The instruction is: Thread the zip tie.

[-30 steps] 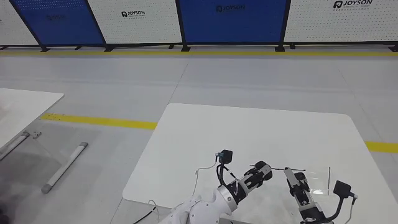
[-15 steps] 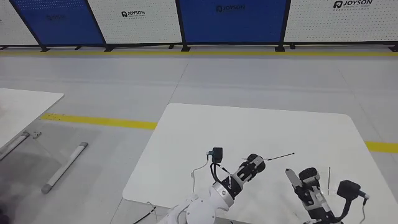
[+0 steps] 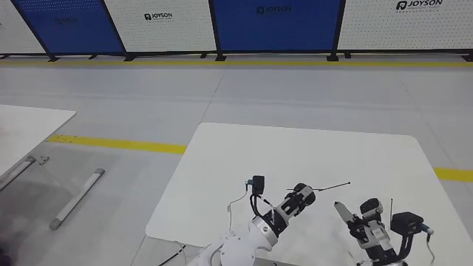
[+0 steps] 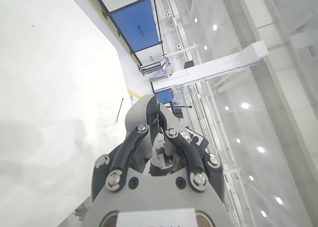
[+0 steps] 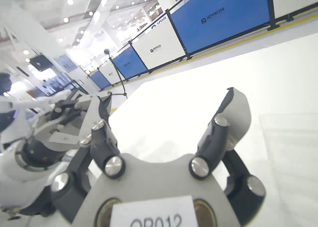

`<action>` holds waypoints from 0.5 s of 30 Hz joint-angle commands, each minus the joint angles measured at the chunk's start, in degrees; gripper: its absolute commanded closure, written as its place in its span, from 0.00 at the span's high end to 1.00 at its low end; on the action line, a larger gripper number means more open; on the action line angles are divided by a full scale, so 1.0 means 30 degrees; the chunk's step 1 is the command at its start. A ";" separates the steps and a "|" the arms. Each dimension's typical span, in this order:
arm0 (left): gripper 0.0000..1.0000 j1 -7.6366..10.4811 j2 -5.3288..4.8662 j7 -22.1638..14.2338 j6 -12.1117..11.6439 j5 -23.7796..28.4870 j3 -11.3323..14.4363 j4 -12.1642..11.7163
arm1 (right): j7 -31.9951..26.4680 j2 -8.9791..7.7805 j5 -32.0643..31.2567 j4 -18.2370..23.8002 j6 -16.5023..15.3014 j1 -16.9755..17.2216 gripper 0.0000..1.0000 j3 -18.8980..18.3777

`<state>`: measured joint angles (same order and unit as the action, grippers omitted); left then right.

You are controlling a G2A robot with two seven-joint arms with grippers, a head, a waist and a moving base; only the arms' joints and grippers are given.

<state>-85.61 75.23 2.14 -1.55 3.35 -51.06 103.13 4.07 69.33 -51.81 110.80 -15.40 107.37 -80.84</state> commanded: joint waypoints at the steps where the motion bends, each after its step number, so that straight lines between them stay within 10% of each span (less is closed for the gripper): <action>1: 0.00 -0.0005 0.0030 0.0012 -0.0068 0.0550 -0.0065 0.0076 | -0.0014 -0.0013 -0.1229 -0.0176 0.0154 -0.0068 1.00 0.0036; 15: 0.00 -0.0032 0.0036 -0.0646 -0.0412 0.1400 -0.0145 0.0235 | -0.1182 -0.0020 -0.1746 -0.0761 0.0069 -0.0612 1.00 0.0527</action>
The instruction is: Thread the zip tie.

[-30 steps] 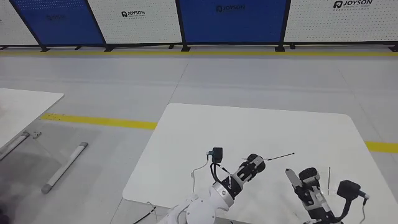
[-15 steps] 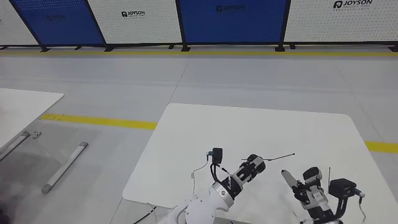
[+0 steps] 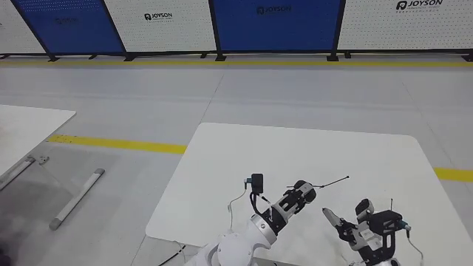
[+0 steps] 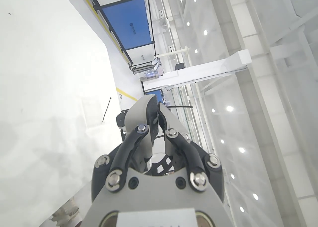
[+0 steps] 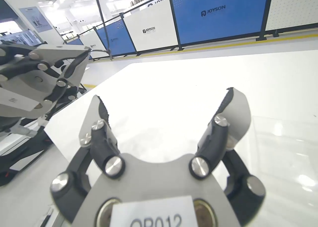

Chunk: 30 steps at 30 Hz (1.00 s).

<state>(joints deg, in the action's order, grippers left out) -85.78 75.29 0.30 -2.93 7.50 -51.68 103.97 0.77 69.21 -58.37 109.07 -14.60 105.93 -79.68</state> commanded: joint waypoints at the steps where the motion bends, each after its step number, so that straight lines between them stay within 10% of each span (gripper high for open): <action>1: 0.00 0.0059 0.0027 -0.0027 0.0111 0.0003 0.0118 -0.0087 | -0.0067 0.0028 0.0843 -0.0355 -0.0421 -0.0247 1.00 0.0163; 17: 0.00 0.0424 0.0173 0.0079 0.0430 0.0081 0.0571 -0.0453 | 0.0987 0.0183 0.1712 -0.1174 0.0372 -0.0898 1.00 0.0480; 18: 0.00 0.0439 0.0183 0.0116 0.0436 0.0066 0.0599 -0.0474 | 0.0984 0.0199 0.1727 -0.1204 0.0397 -0.0940 0.50 0.0595; 19: 0.00 0.0457 0.0196 0.0158 0.0448 0.0058 0.0630 -0.0487 | 0.0875 0.0208 0.1642 -0.1276 0.0456 -0.1002 0.34 0.0694; 30: 0.00 0.0753 0.0318 0.0222 0.0595 -0.0421 0.1082 -0.0714 | 0.0170 0.0151 0.1433 -0.1121 -0.0574 -0.1224 0.31 0.0974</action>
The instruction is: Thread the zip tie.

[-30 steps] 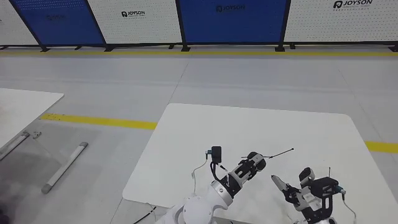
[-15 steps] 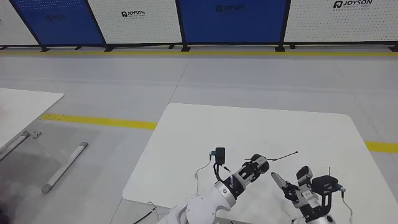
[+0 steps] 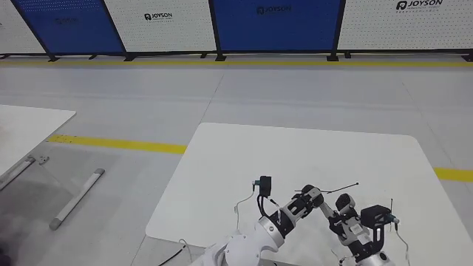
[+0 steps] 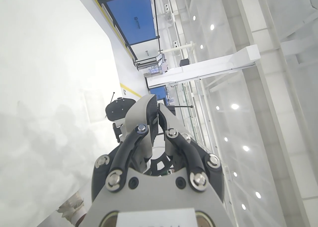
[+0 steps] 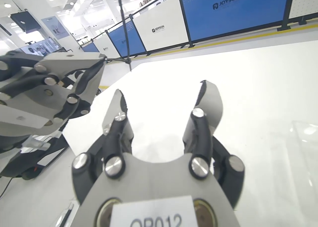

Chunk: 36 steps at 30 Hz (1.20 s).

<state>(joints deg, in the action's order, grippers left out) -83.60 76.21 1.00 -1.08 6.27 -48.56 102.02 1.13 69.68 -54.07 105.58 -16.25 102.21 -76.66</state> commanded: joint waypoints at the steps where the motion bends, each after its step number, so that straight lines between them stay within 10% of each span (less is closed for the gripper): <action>1: 0.00 0.0042 0.0022 -0.0007 -0.0031 -0.0010 0.0062 -0.0096 | 0.0071 -0.0010 -0.0013 0.0068 -0.0062 0.0032 0.31 -0.0042; 36: 0.00 0.0462 0.0262 -0.0097 0.0404 -0.0758 0.0716 -0.0593 | 0.0482 -0.0128 0.0331 0.0100 -0.0937 0.0045 0.00 -0.0233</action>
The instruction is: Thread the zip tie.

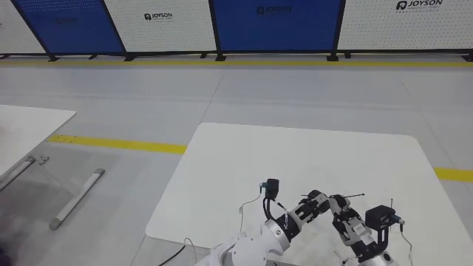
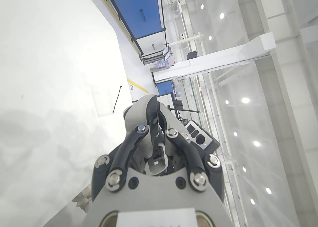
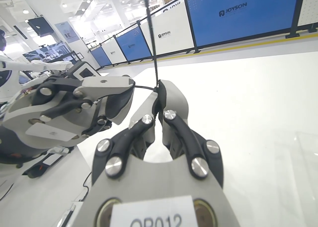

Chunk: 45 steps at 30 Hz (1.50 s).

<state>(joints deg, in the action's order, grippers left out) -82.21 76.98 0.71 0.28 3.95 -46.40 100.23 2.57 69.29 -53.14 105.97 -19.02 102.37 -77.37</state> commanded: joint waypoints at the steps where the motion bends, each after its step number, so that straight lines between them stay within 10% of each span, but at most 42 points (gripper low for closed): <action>1: 0.00 0.0010 0.0008 -0.0054 -0.0222 0.0029 0.0002 0.0014 | -0.0010 0.0000 0.0065 -0.0093 -0.0033 -0.0035 0.00 0.0018; 45: 0.00 -0.1595 -0.0313 -0.0459 -0.3242 -0.0494 -0.0661 0.1505 | 0.0203 -0.0084 -0.0409 -0.0809 -0.0152 -0.0412 0.00 0.0493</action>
<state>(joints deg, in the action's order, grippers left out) -86.88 76.04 -0.87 -9.51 2.61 -48.45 104.62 3.14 69.06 -54.38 103.55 -19.48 101.14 -75.91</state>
